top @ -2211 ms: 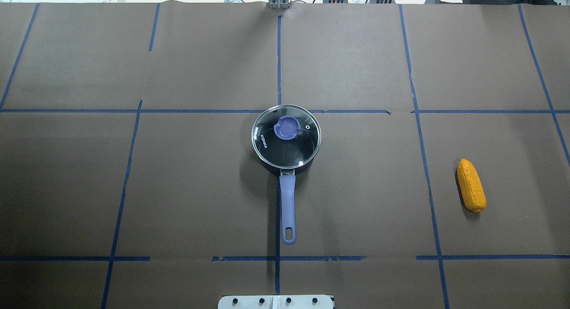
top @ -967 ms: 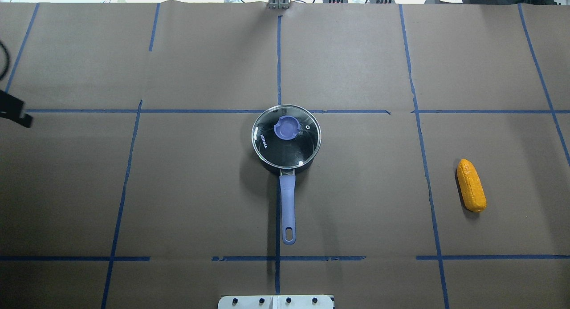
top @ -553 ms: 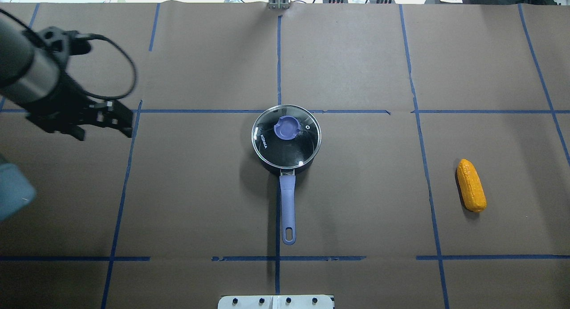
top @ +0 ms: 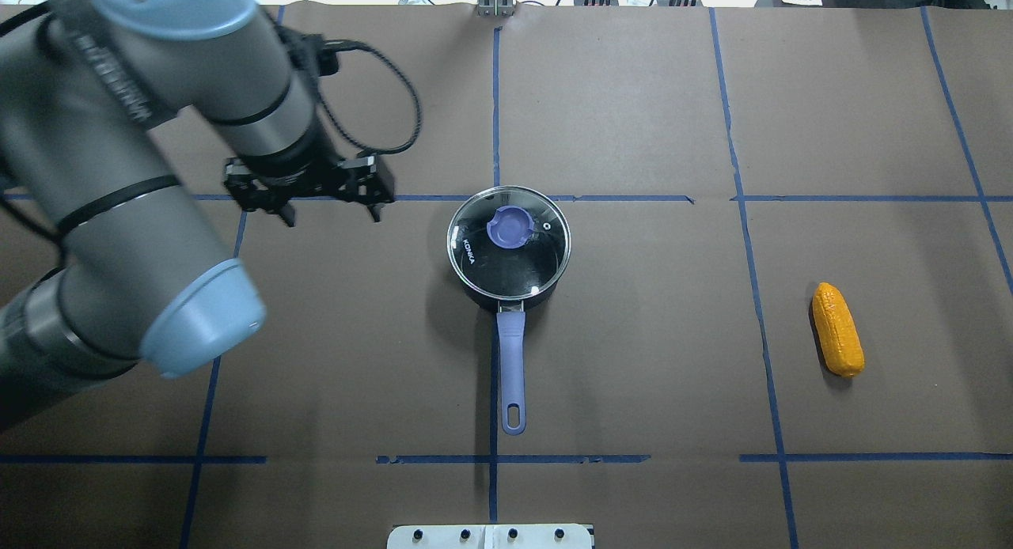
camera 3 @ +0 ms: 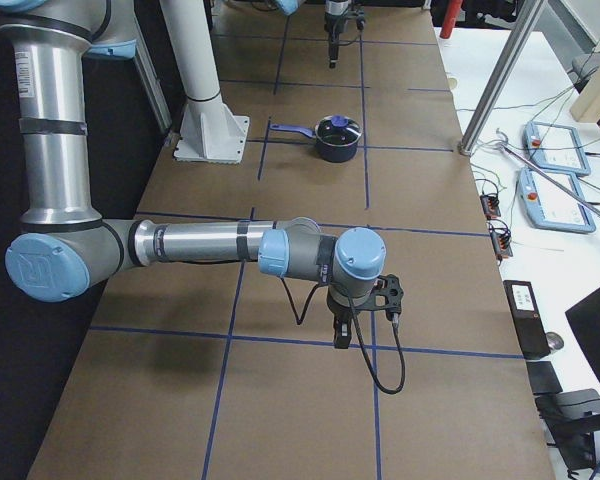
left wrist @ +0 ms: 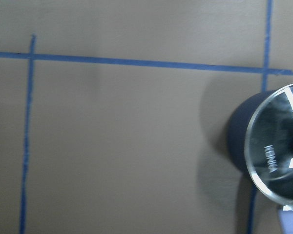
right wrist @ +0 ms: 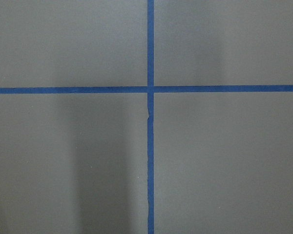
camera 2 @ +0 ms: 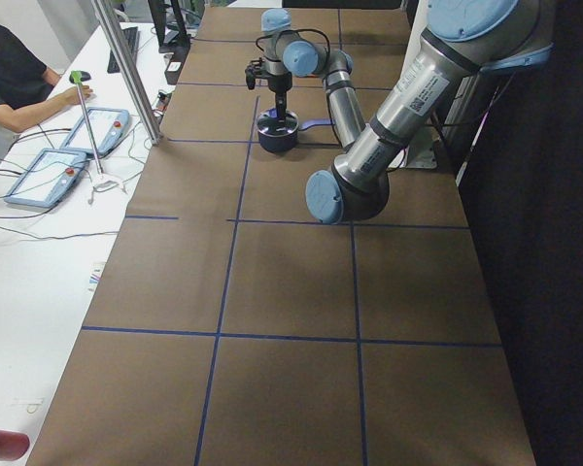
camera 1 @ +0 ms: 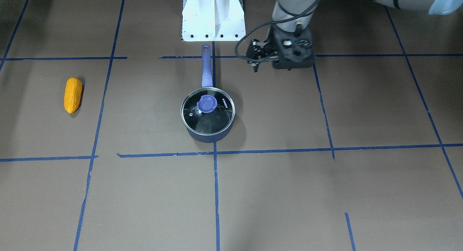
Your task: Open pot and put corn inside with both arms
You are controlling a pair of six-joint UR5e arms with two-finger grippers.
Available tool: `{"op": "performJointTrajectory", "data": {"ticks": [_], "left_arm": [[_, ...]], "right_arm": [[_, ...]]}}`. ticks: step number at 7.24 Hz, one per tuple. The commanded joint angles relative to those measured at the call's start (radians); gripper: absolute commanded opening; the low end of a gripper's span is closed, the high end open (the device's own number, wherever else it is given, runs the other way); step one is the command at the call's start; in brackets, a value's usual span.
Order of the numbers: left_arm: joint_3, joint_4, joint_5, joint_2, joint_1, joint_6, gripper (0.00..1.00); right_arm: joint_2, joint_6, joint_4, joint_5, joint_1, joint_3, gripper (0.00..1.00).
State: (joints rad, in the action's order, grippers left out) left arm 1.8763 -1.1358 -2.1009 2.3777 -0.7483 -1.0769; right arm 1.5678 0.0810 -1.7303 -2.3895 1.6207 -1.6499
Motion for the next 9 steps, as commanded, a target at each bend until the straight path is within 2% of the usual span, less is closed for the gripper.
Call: {"op": "performJointTrajectory", "data": {"ticks": [1, 2, 4, 5, 9], "left_arm": [[-0.183, -0.050, 0.012, 0.168, 0.019, -0.046, 1.00], [-0.271, -0.058, 0.053, 0.239, 0.061, -0.073, 1.00], [-0.434, -0.262, 0.093, 0.267, 0.102, -0.157, 1.00], [-0.465, -0.286, 0.093, 0.267, 0.116, -0.162, 1.00], [-0.488, -0.286, 0.114, 0.253, 0.155, -0.159, 1.00]], "right_arm": [[0.001, -0.001, 0.000, -0.017, 0.001, 0.001, 1.00], [0.001, -0.001, 0.000, -0.028, 0.001, 0.001, 1.00], [0.001, 0.000, 0.000, -0.037, 0.001, -0.001, 1.00], [0.001, 0.000, 0.000, -0.037, 0.001, -0.001, 1.00], [-0.005, -0.003, 0.000, -0.037, 0.001, 0.001, 1.00]]}}
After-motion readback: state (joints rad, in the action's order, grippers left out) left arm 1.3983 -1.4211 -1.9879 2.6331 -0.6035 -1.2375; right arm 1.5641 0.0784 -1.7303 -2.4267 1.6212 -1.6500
